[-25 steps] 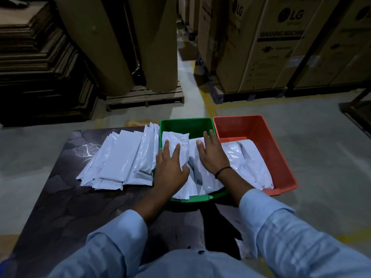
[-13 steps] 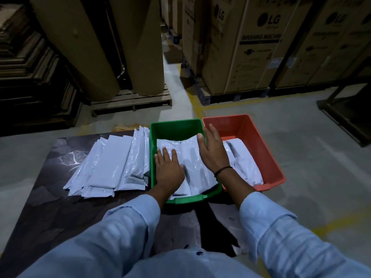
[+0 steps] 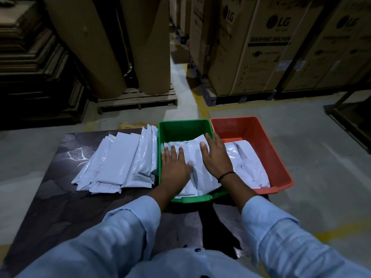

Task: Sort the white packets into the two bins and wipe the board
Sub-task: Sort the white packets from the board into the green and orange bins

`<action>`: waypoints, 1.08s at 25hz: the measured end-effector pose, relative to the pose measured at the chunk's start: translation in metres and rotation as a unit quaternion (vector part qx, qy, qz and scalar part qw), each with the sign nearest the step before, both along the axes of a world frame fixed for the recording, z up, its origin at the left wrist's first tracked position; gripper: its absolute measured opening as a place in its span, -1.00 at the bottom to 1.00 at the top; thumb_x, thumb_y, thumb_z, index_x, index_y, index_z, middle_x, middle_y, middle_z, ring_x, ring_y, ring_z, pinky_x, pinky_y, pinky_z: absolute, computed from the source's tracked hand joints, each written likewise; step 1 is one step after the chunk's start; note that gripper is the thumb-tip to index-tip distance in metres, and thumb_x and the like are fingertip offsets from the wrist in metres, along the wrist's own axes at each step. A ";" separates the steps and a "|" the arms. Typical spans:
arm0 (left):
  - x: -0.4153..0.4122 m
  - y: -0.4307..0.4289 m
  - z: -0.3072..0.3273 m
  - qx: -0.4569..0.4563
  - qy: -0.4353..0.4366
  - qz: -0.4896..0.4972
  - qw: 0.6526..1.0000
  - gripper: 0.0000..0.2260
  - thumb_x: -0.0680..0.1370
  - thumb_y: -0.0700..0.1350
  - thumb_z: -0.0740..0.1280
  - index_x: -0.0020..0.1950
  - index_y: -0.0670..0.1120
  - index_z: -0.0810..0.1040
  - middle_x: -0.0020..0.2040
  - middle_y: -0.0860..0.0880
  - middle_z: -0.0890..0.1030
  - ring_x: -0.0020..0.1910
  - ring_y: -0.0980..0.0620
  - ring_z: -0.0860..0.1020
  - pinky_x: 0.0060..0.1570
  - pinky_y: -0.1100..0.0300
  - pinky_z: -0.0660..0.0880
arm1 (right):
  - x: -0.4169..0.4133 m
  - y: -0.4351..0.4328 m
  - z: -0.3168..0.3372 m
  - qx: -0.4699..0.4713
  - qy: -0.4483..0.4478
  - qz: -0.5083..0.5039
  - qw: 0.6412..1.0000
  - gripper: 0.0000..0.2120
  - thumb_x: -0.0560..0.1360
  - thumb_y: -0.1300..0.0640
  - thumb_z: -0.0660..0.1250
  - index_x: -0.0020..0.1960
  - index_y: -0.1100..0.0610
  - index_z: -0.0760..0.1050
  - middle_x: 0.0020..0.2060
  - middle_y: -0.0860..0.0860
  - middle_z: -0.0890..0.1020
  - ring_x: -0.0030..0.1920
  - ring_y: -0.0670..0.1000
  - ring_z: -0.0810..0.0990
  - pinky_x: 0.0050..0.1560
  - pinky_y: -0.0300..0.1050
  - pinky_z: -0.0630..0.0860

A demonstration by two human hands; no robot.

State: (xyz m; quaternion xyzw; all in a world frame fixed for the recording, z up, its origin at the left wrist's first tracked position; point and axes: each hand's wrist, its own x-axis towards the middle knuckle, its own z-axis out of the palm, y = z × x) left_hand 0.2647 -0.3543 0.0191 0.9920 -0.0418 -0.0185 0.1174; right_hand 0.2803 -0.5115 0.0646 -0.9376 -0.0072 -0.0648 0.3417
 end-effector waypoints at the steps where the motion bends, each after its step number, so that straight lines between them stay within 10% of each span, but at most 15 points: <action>1: -0.002 0.003 0.004 -0.002 -0.015 -0.003 1.000 -0.38 0.70 0.15 0.06 0.66 -0.15 0.01 0.65 -0.26 -0.02 0.63 -0.28 -0.11 0.59 -0.13 -0.20 | 0.001 0.003 -0.001 -0.001 0.001 0.002 1.000 -0.52 0.67 -0.07 0.09 0.55 0.08 0.27 0.58 0.08 0.16 0.57 0.08 0.12 0.50 0.00 0.14; 27: -0.036 0.241 -0.004 -0.071 -0.034 0.168 0.983 -0.47 0.69 0.09 0.15 0.61 -0.10 0.22 0.63 -0.20 0.16 0.61 -0.32 0.03 0.59 -0.17 -0.09 | 0.014 0.220 -0.009 -0.154 -0.021 0.184 0.971 -0.45 0.64 -0.03 0.17 0.57 0.13 0.19 0.57 0.21 0.12 0.57 0.22 0.07 0.51 0.12 0.18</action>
